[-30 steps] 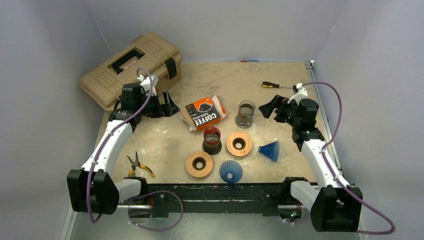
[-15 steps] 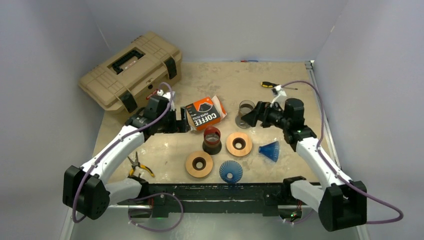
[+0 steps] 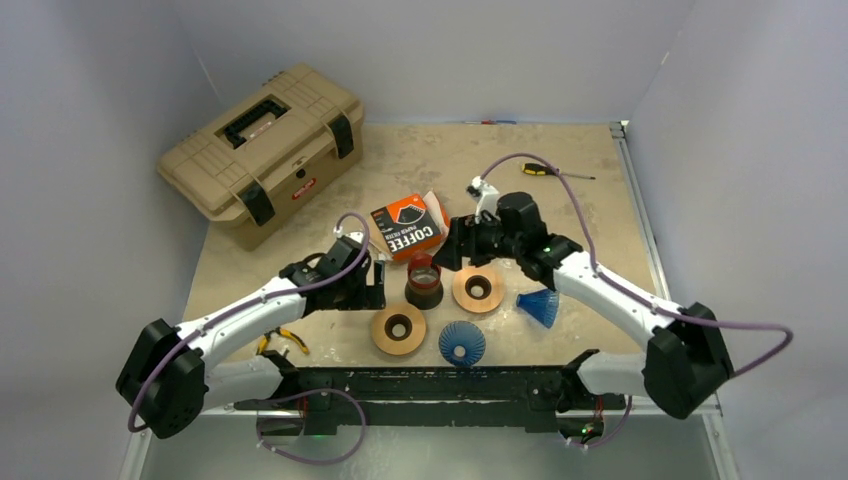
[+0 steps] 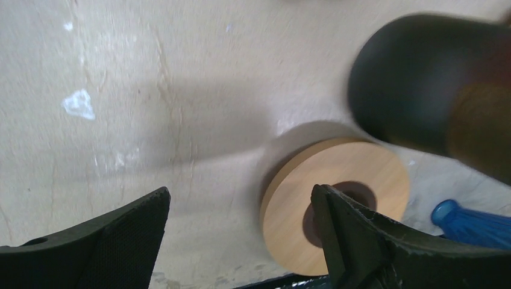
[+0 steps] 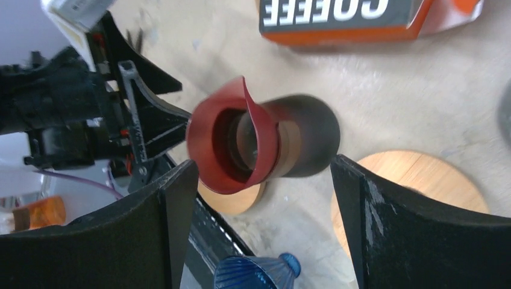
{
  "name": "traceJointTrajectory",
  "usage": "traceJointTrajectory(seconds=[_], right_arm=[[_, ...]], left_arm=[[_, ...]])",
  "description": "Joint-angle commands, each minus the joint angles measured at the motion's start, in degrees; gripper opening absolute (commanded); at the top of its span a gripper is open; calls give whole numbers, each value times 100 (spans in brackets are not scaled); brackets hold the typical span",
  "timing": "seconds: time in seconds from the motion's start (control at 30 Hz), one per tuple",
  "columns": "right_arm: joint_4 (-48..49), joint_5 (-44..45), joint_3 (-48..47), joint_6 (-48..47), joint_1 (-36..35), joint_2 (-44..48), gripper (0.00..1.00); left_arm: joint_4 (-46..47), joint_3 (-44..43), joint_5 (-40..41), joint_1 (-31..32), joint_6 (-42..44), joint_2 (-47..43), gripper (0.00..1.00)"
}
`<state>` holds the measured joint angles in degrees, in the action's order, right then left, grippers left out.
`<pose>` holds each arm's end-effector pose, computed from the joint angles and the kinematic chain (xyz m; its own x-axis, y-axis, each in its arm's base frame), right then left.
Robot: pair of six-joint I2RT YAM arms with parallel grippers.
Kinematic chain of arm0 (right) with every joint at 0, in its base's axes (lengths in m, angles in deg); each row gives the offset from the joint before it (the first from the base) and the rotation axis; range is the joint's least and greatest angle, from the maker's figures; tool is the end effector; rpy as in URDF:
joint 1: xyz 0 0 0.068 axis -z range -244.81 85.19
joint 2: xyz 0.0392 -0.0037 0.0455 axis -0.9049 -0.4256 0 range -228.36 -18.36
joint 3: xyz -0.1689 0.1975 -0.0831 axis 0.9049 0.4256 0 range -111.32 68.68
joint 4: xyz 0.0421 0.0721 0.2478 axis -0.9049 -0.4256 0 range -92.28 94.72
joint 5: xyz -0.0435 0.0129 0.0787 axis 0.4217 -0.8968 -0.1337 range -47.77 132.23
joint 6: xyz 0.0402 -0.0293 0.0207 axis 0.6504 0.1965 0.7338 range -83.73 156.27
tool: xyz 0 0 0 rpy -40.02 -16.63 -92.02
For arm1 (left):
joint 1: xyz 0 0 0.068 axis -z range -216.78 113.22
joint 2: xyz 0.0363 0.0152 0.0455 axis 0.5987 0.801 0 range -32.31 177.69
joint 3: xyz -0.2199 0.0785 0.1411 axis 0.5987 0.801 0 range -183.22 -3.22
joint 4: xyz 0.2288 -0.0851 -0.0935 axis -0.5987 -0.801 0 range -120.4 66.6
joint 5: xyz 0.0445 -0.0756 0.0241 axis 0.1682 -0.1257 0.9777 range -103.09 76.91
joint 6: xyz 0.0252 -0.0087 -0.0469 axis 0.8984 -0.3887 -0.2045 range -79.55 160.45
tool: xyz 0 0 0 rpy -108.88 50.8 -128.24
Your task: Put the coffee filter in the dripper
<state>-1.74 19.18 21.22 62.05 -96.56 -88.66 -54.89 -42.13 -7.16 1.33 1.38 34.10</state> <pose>0.2250 0.1556 0.2701 -0.7117 0.0302 -0.7019 -0.5165 0.6548 0.5518 0.1721 -0.1302 0.2018 -0.8840 -0.1033 -0.4559 0.0191 0.9665 -0.2560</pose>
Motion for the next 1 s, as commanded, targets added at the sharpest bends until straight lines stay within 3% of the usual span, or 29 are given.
traceJointTrajectory(seconds=[0.0, 0.1, 0.3, 0.43, 0.67, 0.8, 0.97], right_arm=[[-167, 392, -292, 69, -379, -426, 82], [-51, 507, -331, 161, -666, -676, 78], [106, 655, -380, 318, -885, -933, 53], [32, 974, -532, 350, -921, -1060, 46], [-122, 1319, -817, 289, -937, -1188, 21], [-226, 1506, -964, 226, -945, -1282, 15], [-318, 1818, -1108, 163, -946, -1289, 14]], left_arm=[[372, 341, -100, 170, -515, -371, 86], [356, 493, -102, 243, -639, -437, 86], [450, 683, -224, 410, -768, -449, 82], [486, 775, -243, 469, -882, -453, 81], [791, 936, -376, 577, -999, -360, 76], [995, 1024, -438, 781, -1100, -293, 75], [1019, 1004, -362, 1103, -1269, -204, 77]])
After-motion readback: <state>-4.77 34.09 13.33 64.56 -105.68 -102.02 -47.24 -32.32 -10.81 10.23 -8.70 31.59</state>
